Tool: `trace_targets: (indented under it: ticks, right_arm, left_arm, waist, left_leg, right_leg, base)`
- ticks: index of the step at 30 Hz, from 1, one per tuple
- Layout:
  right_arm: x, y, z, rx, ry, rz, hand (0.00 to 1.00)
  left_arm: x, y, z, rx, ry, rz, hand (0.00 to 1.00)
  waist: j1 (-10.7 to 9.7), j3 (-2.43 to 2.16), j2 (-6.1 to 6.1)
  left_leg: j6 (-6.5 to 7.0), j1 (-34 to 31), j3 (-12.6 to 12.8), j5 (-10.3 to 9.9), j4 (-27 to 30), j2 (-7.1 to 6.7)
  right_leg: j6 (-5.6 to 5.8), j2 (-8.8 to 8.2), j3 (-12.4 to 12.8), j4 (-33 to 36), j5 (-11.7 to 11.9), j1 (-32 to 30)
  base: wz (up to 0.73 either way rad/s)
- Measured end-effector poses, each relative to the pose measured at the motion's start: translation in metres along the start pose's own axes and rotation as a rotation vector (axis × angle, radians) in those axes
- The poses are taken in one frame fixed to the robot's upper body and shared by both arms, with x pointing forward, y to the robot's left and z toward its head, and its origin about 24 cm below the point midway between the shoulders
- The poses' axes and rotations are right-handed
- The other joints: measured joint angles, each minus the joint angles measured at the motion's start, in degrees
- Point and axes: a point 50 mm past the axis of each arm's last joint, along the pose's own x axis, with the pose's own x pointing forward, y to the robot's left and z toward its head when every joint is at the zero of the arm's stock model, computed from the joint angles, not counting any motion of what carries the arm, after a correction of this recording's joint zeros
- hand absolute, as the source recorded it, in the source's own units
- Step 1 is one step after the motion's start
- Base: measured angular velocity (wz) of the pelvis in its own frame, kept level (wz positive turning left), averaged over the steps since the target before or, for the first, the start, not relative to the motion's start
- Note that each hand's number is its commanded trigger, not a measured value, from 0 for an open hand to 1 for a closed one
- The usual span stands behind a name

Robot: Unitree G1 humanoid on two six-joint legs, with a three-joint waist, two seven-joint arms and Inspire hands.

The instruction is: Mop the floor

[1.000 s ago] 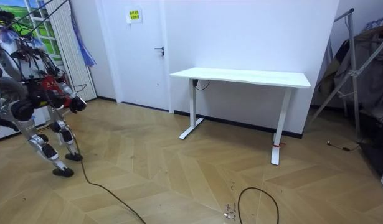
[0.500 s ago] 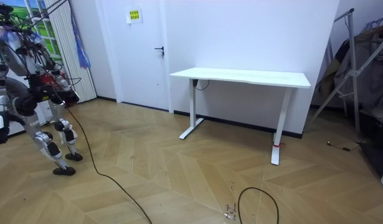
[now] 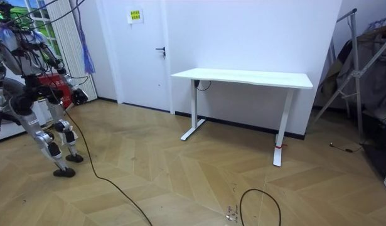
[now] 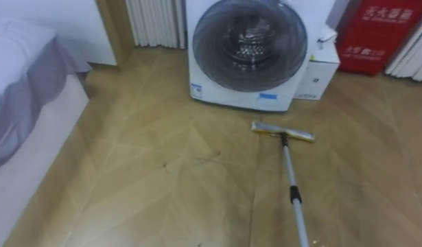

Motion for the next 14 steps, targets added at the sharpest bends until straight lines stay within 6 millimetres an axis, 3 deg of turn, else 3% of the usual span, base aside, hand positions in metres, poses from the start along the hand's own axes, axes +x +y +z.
trace_targets:
  ticks: [14]
  right_arm:
    - [-0.001,0.001,0.003,-0.016,0.018,0.002,1.00]
  left_arm:
    - [0.000,-0.002,-0.014,0.025,0.078,-0.071,0.00]
  waist:
    - [0.12,0.01,0.60]
  left_leg:
    - [0.00,2.82,0.25,0.00,-0.50,0.10]
  right_leg:
    - [-0.05,0.30,0.63,-0.16,0.17,2.36]
  base:
    - [-0.03]
